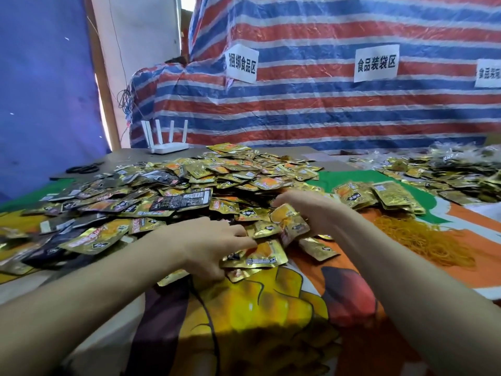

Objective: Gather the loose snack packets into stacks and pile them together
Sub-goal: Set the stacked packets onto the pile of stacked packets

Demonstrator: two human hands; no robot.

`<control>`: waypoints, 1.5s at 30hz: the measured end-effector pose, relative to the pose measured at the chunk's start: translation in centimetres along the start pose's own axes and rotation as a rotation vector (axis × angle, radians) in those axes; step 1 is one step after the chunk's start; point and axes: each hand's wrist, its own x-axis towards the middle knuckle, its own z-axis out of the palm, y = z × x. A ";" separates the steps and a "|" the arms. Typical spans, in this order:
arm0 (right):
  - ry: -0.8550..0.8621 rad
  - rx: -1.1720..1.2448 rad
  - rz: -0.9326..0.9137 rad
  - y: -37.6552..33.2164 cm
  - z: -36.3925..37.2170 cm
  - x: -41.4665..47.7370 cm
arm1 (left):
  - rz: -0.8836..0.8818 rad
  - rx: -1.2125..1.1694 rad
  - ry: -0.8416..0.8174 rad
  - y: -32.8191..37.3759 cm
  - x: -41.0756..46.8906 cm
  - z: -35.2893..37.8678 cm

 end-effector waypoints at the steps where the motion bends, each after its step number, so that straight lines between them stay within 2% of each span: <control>1: 0.017 -0.051 -0.026 -0.1 0.7 0.1 | -0.028 -0.026 0.030 0.2 0.3 0.5; 5: 0.148 -0.242 -0.090 -0.2 3.1 0.7 | -0.133 -0.050 0.224 2.1 1.7 2.2; 11: 0.091 -0.255 -0.058 -1.4 2.7 1.3 | -0.321 -0.208 0.415 3.0 2.5 3.0; 15: 0.122 -0.009 -0.024 -1.3 1.1 1.9 | -0.351 -0.447 0.586 2.1 1.3 2.0; 18: 0.027 0.097 -0.051 -1.2 0.7 1.6 | -0.386 -0.731 0.718 0.8 0.5 1.4; 21: -0.012 0.029 -0.069 -0.8 1.3 1.1 | -0.451 -0.953 0.751 -0.6 0.8 1.1; 26: 0.035 -0.190 -0.070 -1.3 3.3 1.0 | -0.612 -1.392 0.786 -2.7 1.4 1.2; 31: 0.029 -0.116 -0.051 -2.0 4.9 1.3 | -0.765 -1.743 0.860 -4.6 2.4 1.8; 33: 0.060 -0.124 -0.078 -2.1 5.7 1.8 | -0.809 -1.811 0.841 -4.3 2.9 2.3; 37: 0.107 -0.099 -0.069 -2.6 6.7 2.4 | -0.842 -1.779 0.773 -3.0 4.0 3.4; 41: 0.000 0.135 -0.049 -3.0 7.1 2.3 | -0.833 -1.880 0.821 -3.7 4.2 3.3; 45: -0.039 0.250 -0.015 -2.6 6.3 1.4 | -0.827 -1.955 0.942 -4.7 3.6 3.6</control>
